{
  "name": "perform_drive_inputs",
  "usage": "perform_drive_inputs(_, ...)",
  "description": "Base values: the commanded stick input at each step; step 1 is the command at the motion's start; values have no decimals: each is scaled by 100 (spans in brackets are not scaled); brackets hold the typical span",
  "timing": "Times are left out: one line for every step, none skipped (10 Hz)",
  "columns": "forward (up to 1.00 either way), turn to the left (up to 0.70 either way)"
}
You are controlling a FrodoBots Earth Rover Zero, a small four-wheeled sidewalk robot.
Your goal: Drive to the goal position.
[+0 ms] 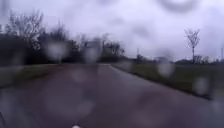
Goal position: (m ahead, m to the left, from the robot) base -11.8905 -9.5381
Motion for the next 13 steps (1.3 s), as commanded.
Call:
perform_drive_inputs(0, -70)
perform_drive_inputs(0, -70)
perform_drive_inputs(0, -70)
perform_drive_inputs(0, -70)
perform_drive_inputs(0, -70)
perform_drive_inputs(0, -70)
perform_drive_inputs(0, -70)
perform_drive_inputs(0, -70)
perform_drive_inputs(0, -70)
perform_drive_inputs(0, -70)
perform_drive_inputs(0, -70)
perform_drive_inputs(0, -70)
perform_drive_inputs(0, -70)
